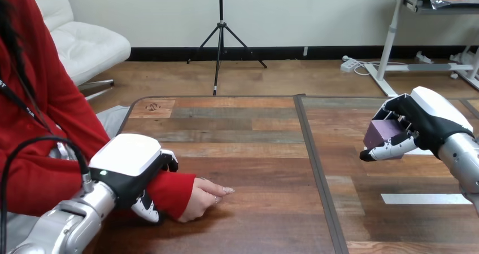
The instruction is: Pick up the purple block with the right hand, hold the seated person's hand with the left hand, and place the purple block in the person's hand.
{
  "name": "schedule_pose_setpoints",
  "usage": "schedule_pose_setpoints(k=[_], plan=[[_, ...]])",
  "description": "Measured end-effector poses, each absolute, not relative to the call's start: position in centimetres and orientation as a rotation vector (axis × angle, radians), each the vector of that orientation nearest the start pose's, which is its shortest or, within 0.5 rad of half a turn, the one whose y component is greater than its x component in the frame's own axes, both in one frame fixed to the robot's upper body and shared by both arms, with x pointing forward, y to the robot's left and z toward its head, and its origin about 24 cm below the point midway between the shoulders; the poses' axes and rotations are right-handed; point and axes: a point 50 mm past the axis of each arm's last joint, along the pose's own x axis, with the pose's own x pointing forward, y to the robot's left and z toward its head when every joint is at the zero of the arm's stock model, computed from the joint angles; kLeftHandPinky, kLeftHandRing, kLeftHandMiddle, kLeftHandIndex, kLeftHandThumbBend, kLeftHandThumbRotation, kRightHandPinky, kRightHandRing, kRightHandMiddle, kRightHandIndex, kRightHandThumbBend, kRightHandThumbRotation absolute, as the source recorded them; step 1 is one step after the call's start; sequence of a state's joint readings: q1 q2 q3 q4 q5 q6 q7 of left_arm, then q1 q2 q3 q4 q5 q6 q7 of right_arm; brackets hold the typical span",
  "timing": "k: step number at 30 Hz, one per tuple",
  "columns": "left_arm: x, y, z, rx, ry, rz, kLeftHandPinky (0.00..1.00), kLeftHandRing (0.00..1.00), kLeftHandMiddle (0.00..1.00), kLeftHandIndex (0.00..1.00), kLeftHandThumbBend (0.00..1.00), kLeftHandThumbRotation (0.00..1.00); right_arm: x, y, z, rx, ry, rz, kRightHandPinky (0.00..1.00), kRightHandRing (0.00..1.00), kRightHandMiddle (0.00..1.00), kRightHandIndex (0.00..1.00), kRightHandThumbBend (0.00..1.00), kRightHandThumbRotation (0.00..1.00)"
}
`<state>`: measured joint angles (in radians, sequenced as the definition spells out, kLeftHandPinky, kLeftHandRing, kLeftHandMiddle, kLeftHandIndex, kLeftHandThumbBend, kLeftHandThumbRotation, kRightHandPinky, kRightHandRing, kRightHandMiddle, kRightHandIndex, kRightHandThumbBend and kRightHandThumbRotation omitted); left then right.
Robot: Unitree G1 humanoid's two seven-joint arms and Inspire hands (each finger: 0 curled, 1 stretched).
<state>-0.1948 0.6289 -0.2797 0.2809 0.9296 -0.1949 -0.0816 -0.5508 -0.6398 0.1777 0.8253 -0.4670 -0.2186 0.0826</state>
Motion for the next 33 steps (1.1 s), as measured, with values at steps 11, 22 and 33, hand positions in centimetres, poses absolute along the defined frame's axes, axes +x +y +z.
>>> schedule_pose_setpoints(k=[11,22,33], plan=[[28.2,21.3,3.3,1.595,-0.032,-0.452,0.59,0.64,0.66,0.62,0.89,0.00,33.6,-28.1,7.1,-1.121,0.175,0.129,0.44,0.47,0.50,0.50,0.76,0.00],[28.7,21.6,3.1,1.574,-0.012,-0.454,0.43,0.51,0.55,0.56,0.88,0.00,33.6,-28.1,7.2,-1.119,0.170,0.126,0.44,0.46,0.50,0.50,0.75,0.00],[29.3,21.5,3.2,1.571,0.012,-0.476,0.33,0.37,0.41,0.43,0.85,0.00,33.6,-28.0,7.4,-1.116,0.154,0.122,0.45,0.47,0.50,0.49,0.75,0.00]])
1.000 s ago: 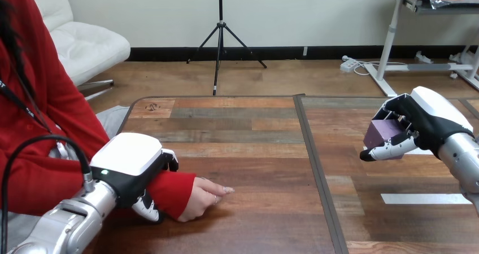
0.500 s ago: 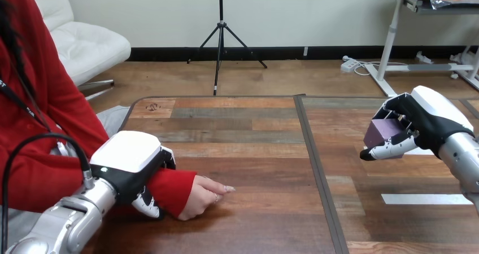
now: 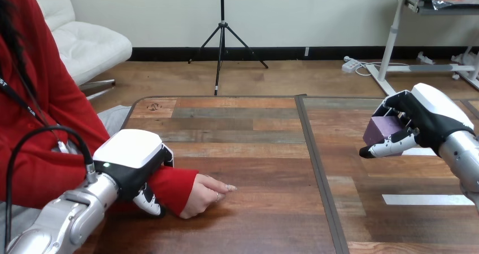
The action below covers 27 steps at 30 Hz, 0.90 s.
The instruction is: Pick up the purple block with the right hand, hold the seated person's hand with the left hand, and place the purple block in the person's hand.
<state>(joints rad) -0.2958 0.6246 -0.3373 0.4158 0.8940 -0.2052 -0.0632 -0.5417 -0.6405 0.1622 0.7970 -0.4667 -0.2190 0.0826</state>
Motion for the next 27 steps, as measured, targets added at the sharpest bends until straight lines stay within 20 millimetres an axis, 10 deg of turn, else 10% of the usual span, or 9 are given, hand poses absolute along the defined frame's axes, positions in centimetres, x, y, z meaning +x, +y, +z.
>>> schedule_pose_setpoints(k=[27], plan=[[29.90,21.82,2.77,1.493,0.125,-0.465,0.21,0.28,0.32,0.31,0.76,0.00,33.45,-28.13,7.39,-1.109,0.151,0.118,0.45,0.47,0.50,0.49,0.76,0.00]])
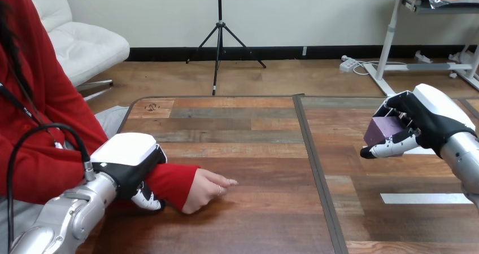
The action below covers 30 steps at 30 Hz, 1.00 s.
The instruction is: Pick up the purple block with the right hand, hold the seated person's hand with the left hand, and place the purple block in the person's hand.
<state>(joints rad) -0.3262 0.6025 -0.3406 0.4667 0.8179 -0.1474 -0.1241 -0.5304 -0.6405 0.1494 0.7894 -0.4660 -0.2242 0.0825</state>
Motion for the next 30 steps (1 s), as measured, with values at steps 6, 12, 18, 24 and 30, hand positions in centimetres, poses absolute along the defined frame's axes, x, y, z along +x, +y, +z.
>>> schedule_pose_setpoints(k=[6,12,18,24,30], plan=[[29.92,21.84,2.82,1.466,0.126,-0.459,0.21,0.28,0.33,0.31,0.71,0.00,33.45,-28.17,7.39,-1.109,0.154,0.114,0.46,0.48,0.51,0.49,0.76,0.00],[29.84,21.86,2.87,1.453,0.124,-0.457,0.23,0.30,0.35,0.34,0.66,0.00,33.45,-28.23,7.41,-1.103,0.157,0.109,0.47,0.47,0.50,0.49,0.77,0.00],[29.67,21.74,3.07,1.428,0.116,-0.453,0.24,0.30,0.35,0.34,0.69,0.00,33.46,-28.34,7.50,-1.079,0.159,0.095,0.46,0.47,0.50,0.49,0.76,0.00],[29.43,21.62,3.27,1.392,0.104,-0.447,0.23,0.29,0.34,0.34,0.69,0.00,33.52,-28.35,7.62,-1.061,0.163,0.081,0.45,0.46,0.49,0.49,0.76,0.00],[29.22,21.48,3.48,1.377,0.088,-0.444,0.23,0.29,0.34,0.34,0.69,0.00,33.64,-28.12,7.87,-1.042,0.153,0.078,0.42,0.45,0.49,0.49,0.75,0.00]])
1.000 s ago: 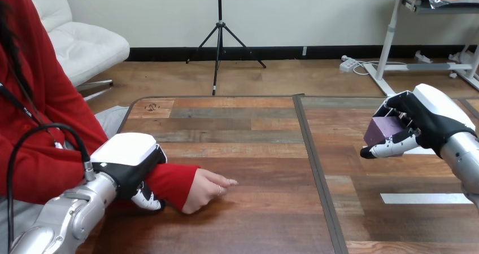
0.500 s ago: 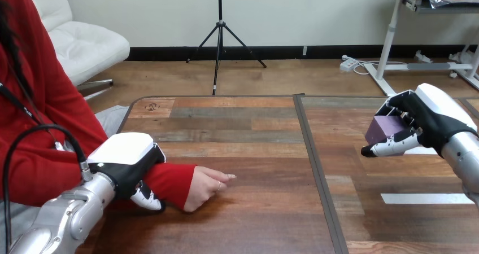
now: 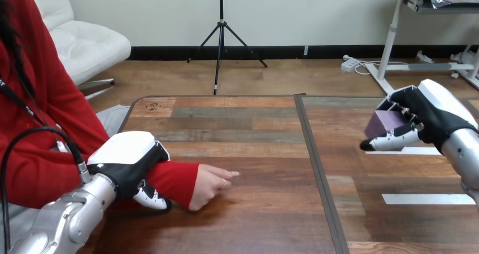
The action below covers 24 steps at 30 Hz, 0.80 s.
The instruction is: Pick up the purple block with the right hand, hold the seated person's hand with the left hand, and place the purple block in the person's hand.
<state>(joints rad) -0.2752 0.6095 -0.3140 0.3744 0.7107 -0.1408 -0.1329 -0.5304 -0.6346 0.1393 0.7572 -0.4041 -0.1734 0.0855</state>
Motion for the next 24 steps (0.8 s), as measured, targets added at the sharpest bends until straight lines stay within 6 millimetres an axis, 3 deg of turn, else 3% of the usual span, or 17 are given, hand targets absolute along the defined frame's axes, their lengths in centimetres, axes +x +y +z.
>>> schedule_pose_setpoints(k=[24], plan=[[29.5,20.8,4.9,1.325,0.018,-0.412,0.21,0.27,0.33,0.33,0.70,0.00,34.3,-25.5,9.0,-0.996,0.073,0.109,0.46,0.45,0.48,0.49,0.75,0.00]])
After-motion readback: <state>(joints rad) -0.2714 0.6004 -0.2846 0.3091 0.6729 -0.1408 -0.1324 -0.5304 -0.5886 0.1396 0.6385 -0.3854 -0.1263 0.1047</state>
